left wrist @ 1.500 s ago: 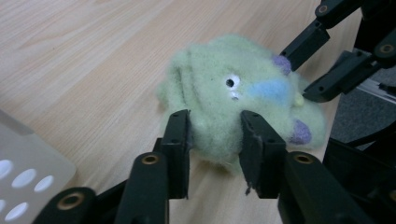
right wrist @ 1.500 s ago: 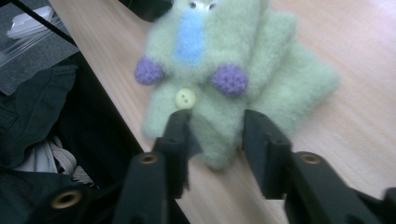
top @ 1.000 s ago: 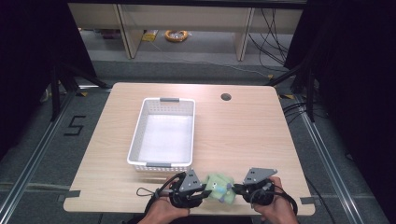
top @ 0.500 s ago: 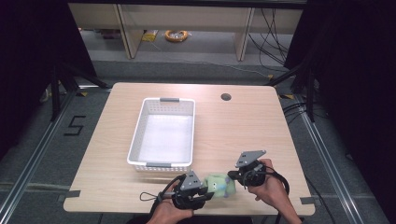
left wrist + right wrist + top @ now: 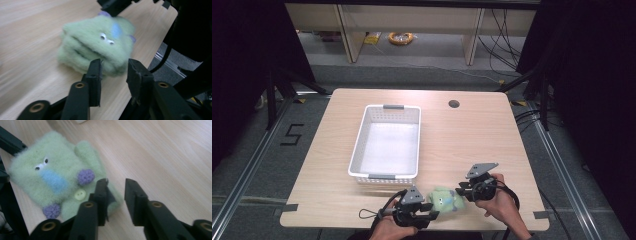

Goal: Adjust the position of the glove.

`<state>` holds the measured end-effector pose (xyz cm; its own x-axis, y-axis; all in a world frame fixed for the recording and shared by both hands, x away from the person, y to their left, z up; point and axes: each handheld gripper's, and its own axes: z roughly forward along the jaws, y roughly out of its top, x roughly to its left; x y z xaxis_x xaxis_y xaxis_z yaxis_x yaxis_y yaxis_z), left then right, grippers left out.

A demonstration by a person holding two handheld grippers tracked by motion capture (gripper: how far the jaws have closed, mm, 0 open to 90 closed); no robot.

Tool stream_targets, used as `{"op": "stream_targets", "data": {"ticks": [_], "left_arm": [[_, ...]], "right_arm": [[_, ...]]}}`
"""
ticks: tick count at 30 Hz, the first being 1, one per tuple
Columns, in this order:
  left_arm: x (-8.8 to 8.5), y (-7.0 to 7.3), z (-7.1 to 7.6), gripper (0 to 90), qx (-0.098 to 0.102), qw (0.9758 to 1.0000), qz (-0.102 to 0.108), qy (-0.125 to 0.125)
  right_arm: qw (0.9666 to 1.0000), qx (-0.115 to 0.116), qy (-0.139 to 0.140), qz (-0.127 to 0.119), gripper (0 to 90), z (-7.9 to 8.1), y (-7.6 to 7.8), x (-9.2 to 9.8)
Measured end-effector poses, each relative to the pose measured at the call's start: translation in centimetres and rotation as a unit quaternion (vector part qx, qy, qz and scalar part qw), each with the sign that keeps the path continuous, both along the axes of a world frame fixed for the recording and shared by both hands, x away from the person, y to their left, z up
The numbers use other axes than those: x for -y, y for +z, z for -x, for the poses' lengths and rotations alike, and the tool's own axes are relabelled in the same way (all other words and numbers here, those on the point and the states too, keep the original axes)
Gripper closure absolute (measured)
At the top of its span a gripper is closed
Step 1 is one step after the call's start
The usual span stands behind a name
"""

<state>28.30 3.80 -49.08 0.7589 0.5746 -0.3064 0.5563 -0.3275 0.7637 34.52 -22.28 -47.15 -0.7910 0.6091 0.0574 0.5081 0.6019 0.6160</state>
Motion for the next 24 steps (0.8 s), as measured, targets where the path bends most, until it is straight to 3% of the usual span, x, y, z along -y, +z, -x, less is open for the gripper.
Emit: {"op": "stream_targets", "data": {"ticks": [1,2,5,8,9,10,11,16,17,18,19,21,24], "left_arm": [[-0.3,0.1,-0.1,55.5,-0.003,1.0,0.004,0.005],[-0.7,0.3,-0.3,54.3,-0.002,0.9999,0.01,0.013],[-2.1,0.7,-0.8,50.5,0.0,0.9992,0.014,0.036],[-2.7,0.6,-1.1,50.0,-0.007,0.9984,0.02,0.053],[-2.7,0.6,-1.1,49.8,-0.011,0.9982,0.019,0.055],[-2.7,0.5,-1.2,49.1,-0.015,0.9983,0.016,0.054],[-2.6,0.4,-1.2,48.3,-0.018,0.9981,0.019,0.056],[-1.8,-0.1,-1.2,45.7,-0.036,0.9977,0.012,0.057],[-1.7,-0.2,-1.3,45.6,-0.043,0.9979,0.009,0.048],[-1.3,-0.4,-1.3,46.3,-0.05,0.9974,0.016,0.049],[-1.2,-0.4,-1.3,47.9,-0.055,0.9971,0.014,0.052],[-0.8,-0.5,-1.5,47.9,-0.064,0.9968,0.02,0.042],[-0.2,-0.7,-1.9,48.1,-0.064,0.9969,0.017,0.043]], "right_arm": [[0.9996,0.0,-0.02,-0.019,63.3,0.2,0.1,0.3],[0.9995,0.007,-0.02,-0.023,61.7,0.2,0.1,0.5],[0.9968,-0.012,-0.052,-0.06,56.5,1.0,0.6,1.2],[0.9966,-0.013,-0.057,-0.057,52.3,1.6,0.6,1.8],[0.9949,-0.017,-0.068,-0.073,52.0,1.8,0.4,1.7],[0.9947,-0.029,-0.071,-0.067,50.3,2.1,0.5,1.9],[0.9926,-0.04,-0.085,-0.077,49.1,2.4,0.4,1.8],[0.9905,-0.05,-0.096,-0.084,46.1,2.5,-0.2,2.0],[0.9888,-0.039,-0.105,-0.099,45.8,2.5,-0.6,1.7],[0.9903,-0.053,-0.098,-0.083,45.6,2.5,-0.5,1.7],[0.9895,-0.051,-0.1,-0.09,45.6,2.4,-0.7,1.5],[0.9902,-0.057,-0.098,-0.081,45.5,2.4,-0.8,1.2],[0.9903,-0.065,-0.095,-0.078,45.9,2.1,-1.4,0.9]]}}
